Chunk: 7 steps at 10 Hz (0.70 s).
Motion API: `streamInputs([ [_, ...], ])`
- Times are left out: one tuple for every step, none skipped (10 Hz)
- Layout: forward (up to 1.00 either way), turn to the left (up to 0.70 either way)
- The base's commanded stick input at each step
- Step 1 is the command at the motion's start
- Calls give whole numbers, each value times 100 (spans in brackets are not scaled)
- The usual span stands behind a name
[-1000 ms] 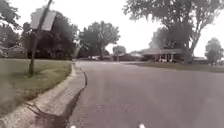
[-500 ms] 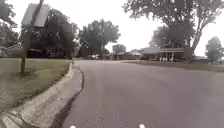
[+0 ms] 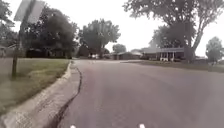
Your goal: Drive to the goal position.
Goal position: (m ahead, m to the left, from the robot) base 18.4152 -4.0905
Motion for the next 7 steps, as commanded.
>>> streamInputs([
  [50, 0],
  [50, 0],
  [50, 0],
  [50, 0],
  [50, 0],
  [50, 0],
  [50, 0],
])
